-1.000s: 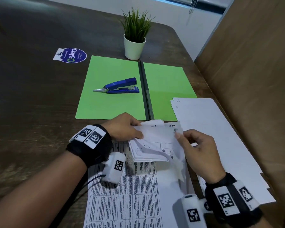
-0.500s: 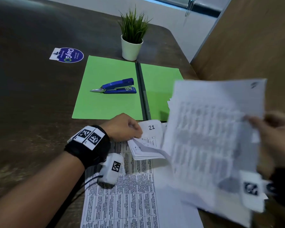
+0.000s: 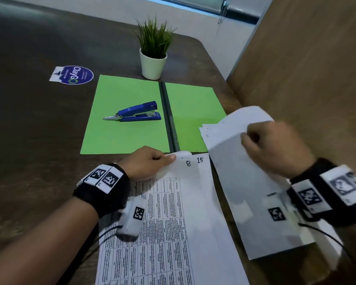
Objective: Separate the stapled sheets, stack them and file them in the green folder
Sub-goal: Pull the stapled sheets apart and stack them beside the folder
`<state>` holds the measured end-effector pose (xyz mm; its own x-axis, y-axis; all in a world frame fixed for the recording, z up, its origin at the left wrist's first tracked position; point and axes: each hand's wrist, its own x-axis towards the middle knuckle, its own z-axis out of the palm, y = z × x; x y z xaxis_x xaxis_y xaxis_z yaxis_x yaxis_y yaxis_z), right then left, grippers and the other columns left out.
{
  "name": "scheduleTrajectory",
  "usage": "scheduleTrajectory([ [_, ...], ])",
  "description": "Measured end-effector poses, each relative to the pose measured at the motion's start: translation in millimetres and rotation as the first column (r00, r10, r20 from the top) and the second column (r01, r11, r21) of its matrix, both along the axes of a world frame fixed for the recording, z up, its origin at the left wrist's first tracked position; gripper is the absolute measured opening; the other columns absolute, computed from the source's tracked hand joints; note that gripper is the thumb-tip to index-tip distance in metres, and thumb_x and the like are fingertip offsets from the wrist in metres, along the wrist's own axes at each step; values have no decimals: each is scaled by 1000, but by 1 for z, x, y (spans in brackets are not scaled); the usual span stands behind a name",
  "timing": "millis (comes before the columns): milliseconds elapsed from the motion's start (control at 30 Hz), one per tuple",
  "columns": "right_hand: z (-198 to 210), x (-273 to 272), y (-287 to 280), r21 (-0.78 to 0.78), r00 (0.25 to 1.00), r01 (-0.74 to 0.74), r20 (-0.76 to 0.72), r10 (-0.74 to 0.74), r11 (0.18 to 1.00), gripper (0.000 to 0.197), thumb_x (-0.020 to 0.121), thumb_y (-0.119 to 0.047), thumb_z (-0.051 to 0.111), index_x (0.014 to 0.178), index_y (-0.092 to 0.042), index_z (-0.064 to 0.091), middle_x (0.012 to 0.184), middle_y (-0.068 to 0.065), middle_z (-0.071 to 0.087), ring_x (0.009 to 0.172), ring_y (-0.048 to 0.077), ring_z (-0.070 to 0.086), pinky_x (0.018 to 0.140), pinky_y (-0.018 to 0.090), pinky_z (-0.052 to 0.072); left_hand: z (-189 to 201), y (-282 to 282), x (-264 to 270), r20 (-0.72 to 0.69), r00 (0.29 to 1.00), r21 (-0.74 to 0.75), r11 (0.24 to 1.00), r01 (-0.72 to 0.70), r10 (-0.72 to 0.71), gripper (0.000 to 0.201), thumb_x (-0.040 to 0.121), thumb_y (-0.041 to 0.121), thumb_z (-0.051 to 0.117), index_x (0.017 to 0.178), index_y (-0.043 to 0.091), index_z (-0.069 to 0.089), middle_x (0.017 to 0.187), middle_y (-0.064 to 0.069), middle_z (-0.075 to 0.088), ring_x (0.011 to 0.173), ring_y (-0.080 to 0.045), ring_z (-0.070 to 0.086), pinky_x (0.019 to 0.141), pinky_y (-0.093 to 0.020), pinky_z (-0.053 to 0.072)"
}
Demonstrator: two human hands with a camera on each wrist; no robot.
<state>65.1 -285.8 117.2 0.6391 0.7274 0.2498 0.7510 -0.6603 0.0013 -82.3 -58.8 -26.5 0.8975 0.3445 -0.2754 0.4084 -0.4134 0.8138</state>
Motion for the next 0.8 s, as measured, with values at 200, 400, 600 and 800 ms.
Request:
scheduleTrajectory([
  [200, -110, 15, 30, -277, 918, 158, -311, -244, 948, 34, 95, -36, 48, 69, -15, 53, 79, 9, 62, 76, 32, 56, 64, 30, 39, 3, -2, 2, 26, 999, 0, 1000, -21, 21, 39, 94, 51, 61, 75, 19, 71, 43, 16, 46, 37, 1, 40, 50, -22, 31],
  [400, -121, 15, 26, -119, 883, 178, -419, -212, 977, 21, 91, -41, 54, 91, -21, 61, 89, 1, 68, 89, 28, 61, 73, 33, 49, 0, -2, 3, 36, 998, 39, 998, -54, 53, 30, 95, 48, 61, 76, 27, 73, 46, 27, 54, 44, 9, 48, 52, -20, 34],
  [600, -122, -29, 14, 440, 908, 95, -406, 104, 893, 31, 97, -39, 58, 72, -20, 61, 66, -5, 61, 67, 16, 57, 62, 37, 48, -7, -1, 3, 55, 996, 25, 997, -70, 69, 50, 95, 55, 56, 62, 18, 59, 51, 11, 45, 46, -9, 39, 54, -23, 32],
  [800, -141, -56, 7, 479, 754, 178, -627, 193, 860, 29, 87, -32, 72, 116, -32, 66, 100, -16, 65, 81, 0, 61, 72, 12, 48, -4, -4, 1, 32, 995, -5, 995, -95, 95, 57, 98, 59, 48, 63, 14, 52, 51, 2, 37, 47, -17, 33, 59, -27, 31],
])
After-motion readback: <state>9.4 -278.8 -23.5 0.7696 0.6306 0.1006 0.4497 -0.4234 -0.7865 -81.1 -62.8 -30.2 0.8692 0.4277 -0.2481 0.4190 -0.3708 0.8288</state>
